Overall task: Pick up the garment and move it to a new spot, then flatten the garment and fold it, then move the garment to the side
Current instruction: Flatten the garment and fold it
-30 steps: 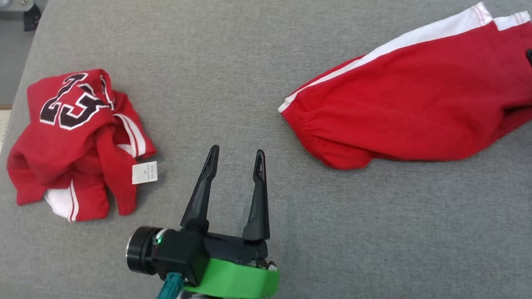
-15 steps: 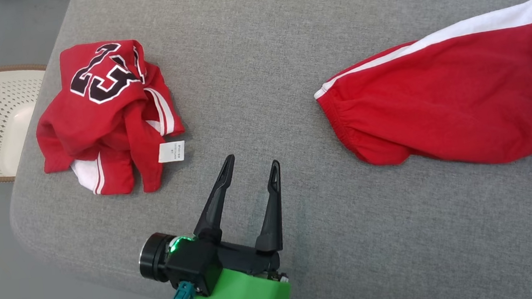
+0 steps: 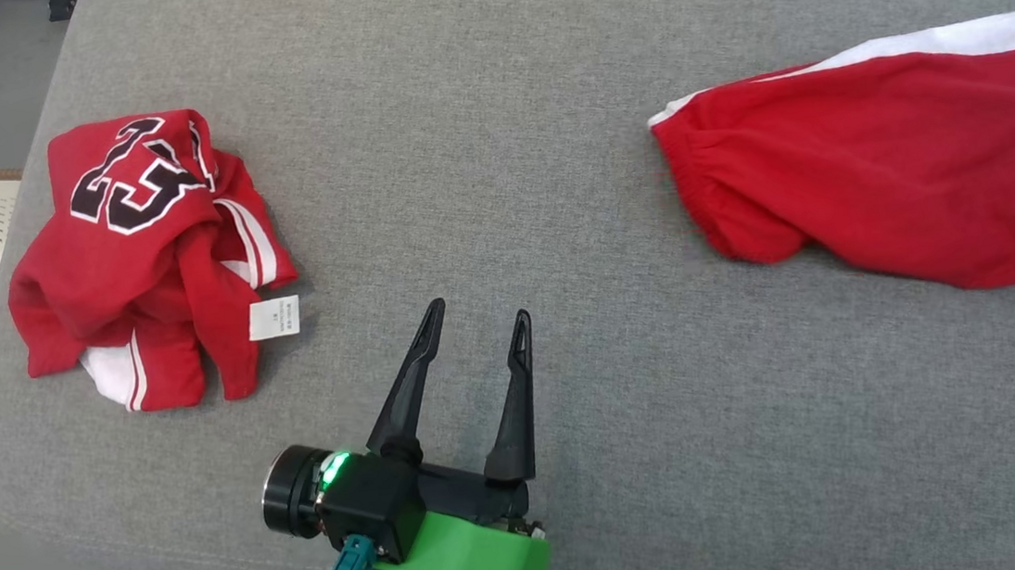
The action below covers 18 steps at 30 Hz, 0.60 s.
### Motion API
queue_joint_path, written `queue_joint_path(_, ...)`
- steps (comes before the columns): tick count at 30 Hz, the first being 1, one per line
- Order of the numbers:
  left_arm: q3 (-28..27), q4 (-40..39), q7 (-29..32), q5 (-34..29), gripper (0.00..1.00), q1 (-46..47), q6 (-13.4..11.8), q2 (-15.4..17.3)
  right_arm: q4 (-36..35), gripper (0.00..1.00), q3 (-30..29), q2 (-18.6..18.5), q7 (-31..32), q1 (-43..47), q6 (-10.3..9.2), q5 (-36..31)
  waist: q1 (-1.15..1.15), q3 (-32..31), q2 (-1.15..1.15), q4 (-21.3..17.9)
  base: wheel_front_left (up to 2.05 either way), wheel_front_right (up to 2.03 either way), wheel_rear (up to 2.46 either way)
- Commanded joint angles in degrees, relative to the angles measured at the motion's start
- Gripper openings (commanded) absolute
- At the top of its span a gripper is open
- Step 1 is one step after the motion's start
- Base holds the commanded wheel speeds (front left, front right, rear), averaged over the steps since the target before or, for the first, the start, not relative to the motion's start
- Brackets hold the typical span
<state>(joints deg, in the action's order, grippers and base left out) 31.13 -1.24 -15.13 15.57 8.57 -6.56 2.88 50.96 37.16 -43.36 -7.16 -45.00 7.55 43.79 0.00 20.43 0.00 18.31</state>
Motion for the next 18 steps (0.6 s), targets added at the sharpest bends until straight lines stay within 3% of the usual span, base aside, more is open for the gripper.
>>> queue_joint_path(1, -0.2, 0.2, 0.0, -0.4, 1.00, 0.2, 0.0, 0.0, 0.7, 0.00, -0.7, -0.8, -0.5, 0.3, -0.11, -0.3, 0.00, -0.1, 0.00, -0.6, 0.00, 0.00, 0.00)
queue_joint_path(10, -1.4, 1.5, 0.0, -1.6, 1.00, -0.1, 0.3, 0.0, 2.9, 0.00, -3.8, -2.7, -2.5, 2.5, -0.11, -1.1, 0.00, -0.8, 0.00, -2.4, 0.00, 0.00, 0.00)
queue_joint_path(18, -2.0, 2.2, 0.0, -2.0, 1.00, -0.5, 0.6, 0.0, -2.0, 0.00, -4.9, -1.5, -4.0, -0.2, -0.11, -5.2, 0.00, -2.6, 0.00, -4.5, 0.00, 0.00, 0.00)
